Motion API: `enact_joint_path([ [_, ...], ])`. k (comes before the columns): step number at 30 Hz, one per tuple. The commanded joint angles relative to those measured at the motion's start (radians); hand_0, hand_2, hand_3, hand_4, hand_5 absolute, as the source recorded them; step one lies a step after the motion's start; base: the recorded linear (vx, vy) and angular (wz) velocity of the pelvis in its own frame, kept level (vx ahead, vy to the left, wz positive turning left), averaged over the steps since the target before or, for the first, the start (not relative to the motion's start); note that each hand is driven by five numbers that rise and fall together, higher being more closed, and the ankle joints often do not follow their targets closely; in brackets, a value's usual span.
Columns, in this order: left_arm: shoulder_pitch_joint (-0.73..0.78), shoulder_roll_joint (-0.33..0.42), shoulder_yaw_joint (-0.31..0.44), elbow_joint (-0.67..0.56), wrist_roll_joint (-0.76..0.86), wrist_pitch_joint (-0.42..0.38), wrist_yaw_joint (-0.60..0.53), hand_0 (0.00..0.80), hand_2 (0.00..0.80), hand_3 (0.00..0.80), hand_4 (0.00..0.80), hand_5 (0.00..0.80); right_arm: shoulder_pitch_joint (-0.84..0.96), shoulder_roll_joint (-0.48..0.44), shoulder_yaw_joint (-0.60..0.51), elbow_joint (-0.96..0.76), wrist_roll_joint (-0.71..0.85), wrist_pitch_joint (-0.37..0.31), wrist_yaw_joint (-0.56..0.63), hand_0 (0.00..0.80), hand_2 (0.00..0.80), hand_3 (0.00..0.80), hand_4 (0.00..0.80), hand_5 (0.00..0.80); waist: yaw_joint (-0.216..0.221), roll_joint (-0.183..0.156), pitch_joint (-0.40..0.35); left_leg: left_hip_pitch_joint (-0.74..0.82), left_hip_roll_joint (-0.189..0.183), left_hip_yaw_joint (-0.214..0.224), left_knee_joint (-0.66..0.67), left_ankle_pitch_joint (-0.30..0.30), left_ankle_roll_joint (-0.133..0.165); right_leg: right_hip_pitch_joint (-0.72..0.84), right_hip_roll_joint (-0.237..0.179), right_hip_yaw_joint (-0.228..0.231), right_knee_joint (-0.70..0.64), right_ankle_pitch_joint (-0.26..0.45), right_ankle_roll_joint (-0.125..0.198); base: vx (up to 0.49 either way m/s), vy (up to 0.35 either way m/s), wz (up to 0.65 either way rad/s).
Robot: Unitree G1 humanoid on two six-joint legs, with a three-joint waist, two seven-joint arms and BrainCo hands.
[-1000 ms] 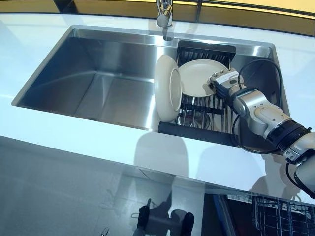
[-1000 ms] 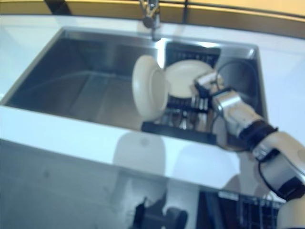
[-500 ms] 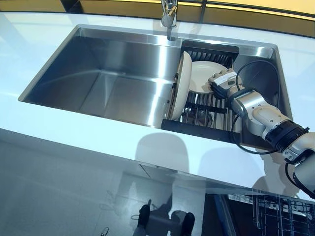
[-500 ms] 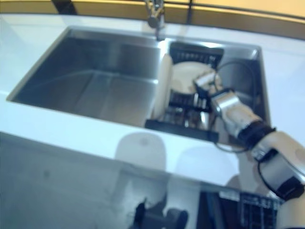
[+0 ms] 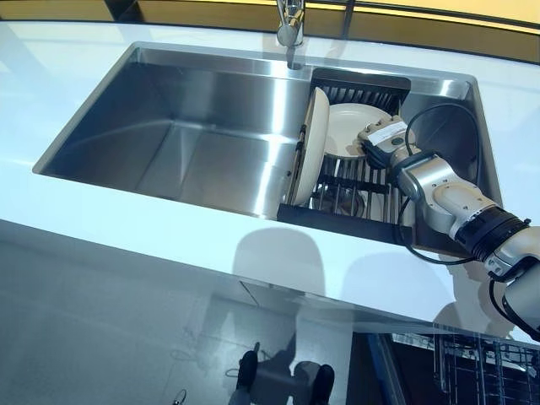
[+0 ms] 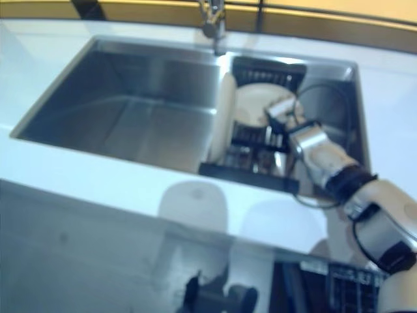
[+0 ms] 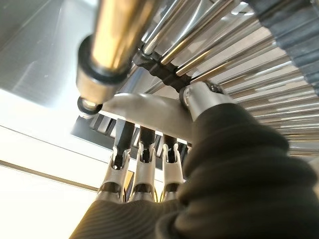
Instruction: Take plates into dishwasher
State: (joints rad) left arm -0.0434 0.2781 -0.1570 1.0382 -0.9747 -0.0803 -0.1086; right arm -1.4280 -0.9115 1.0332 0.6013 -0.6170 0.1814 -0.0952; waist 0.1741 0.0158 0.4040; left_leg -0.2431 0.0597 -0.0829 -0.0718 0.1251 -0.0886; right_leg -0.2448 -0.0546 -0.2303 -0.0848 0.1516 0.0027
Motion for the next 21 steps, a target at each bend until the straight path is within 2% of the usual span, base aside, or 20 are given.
enact_joint_path([
  [1, -0.005, 0.017, -0.049, 0.004, 0.005, -0.014, 0.005, 0.0, 0.0, 0.0, 0.0, 0.0, -0.122, -0.049, 0.048, 0.049, -0.056, 0.06, -0.049, 0.8, 0.8, 0.8, 0.8, 0.8, 0.011, -0.047, -0.028, 0.01, -0.036, 0.029, -0.015, -0.014, 0.03, 0.026, -0.065, -0.02, -0.002, -0.014, 0.113, 0.0, 0.0, 0.0],
  [13, 0.008, 0.018, -0.019, 0.038, 0.056, -0.005, 0.008, 0.0, 0.0, 0.0, 0.0, 0.0, -0.122, -0.08, 0.054, 0.037, -0.116, 0.034, -0.005, 0.8, 0.8, 0.8, 0.8, 0.8, -0.001, -0.087, -0.104, 0.058, -0.031, 0.041, -0.015, -0.037, 0.033, 0.07, -0.058, -0.001, -0.002, -0.03, 0.115, 0.005, 0.001, 0.0],
  [17, 0.013, 0.014, -0.006, 0.056, 0.086, -0.003, 0.027, 0.0, 0.0, 0.0, 0.0, 0.0, -0.094, -0.097, 0.032, 0.028, -0.105, 0.004, -0.013, 0.8, 0.8, 0.8, 0.8, 0.8, -0.005, -0.114, -0.15, 0.096, -0.029, 0.043, -0.015, -0.05, 0.036, 0.108, -0.054, 0.007, -0.002, -0.039, 0.115, 0.073, 0.006, 0.0],
  [21, 0.011, 0.011, -0.005, 0.071, 0.098, -0.007, 0.038, 0.0, 0.0, 0.0, 0.0, 0.0, -0.095, -0.091, 0.027, 0.028, -0.108, -0.002, -0.003, 0.8, 0.8, 0.8, 0.8, 0.8, -0.005, -0.126, -0.171, 0.113, -0.027, 0.044, -0.015, -0.056, 0.037, 0.125, -0.053, 0.01, -0.002, -0.044, 0.116, 0.023, 0.0, 0.0],
])
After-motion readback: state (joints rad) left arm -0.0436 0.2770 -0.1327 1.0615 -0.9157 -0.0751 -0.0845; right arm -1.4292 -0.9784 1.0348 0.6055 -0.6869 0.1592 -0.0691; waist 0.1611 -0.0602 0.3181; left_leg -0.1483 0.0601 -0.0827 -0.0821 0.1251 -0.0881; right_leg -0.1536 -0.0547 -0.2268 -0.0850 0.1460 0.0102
